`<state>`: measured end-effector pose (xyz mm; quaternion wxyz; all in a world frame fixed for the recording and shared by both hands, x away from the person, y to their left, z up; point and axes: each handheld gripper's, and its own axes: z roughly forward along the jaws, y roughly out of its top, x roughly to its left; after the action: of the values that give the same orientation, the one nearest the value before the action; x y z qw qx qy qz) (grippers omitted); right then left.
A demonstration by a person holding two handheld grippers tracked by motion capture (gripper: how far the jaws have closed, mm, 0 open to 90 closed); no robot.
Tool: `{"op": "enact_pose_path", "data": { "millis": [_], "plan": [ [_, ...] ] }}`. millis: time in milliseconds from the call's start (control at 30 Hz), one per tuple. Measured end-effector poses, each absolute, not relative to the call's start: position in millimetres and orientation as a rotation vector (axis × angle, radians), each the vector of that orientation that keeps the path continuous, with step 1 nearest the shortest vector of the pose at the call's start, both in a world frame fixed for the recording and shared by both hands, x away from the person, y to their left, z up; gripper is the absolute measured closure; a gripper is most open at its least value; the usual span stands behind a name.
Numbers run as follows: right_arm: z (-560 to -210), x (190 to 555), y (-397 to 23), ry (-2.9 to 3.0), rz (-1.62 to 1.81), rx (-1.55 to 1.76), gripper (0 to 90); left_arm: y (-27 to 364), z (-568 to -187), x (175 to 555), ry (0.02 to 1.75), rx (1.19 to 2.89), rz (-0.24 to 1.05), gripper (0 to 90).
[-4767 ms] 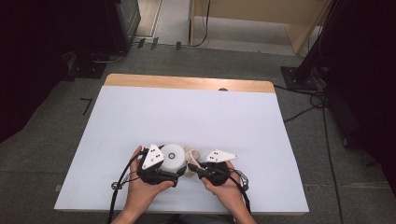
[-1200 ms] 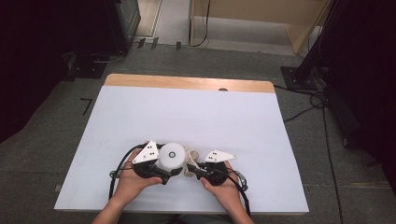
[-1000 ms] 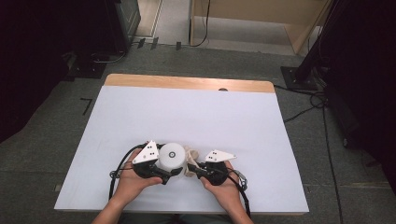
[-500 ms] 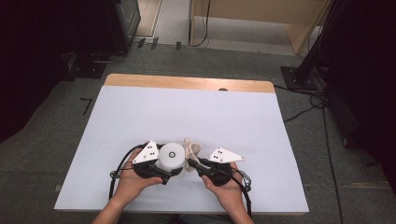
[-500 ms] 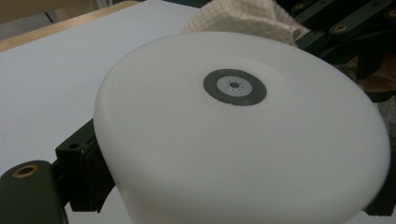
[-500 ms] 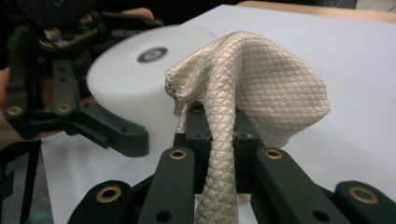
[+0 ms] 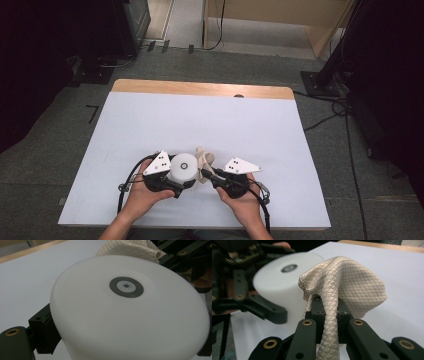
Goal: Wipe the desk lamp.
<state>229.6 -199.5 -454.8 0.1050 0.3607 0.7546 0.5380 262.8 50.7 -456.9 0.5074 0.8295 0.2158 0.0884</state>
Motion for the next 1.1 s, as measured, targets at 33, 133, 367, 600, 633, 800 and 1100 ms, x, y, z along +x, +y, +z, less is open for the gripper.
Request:
{"op": "enact_pose_path", "data": {
  "millis": [33,133,367,600,633,800,1100],
  "plan": [
    [-457,230,-200,2.224,1.576,1.070,82.3,50,-457,263,0.537,2.014,0.227,3.2],
    [-461,232,-205,2.208,1.554,1.093,82.2,49,-456,262,0.580,1.997,0.217,0.0],
    [-468,238,-217,2.186,1.551,1.175,82.2,44,-447,252,0.703,1.999,0.272,0.0],
    [-474,241,-214,2.205,1.500,1.185,82.1,27,-446,240,0.878,1.994,0.384,0.0],
    [-474,241,-214,2.205,1.500,1.185,82.1,27,-446,240,0.878,1.994,0.384,0.0],
    [-473,237,-213,2.208,1.486,1.169,82.2,27,-448,237,0.899,1.982,0.394,6.1],
    [-475,230,-204,2.256,1.499,1.126,82.2,30,-445,244,0.830,2.026,0.363,7.8]
  ]
}}
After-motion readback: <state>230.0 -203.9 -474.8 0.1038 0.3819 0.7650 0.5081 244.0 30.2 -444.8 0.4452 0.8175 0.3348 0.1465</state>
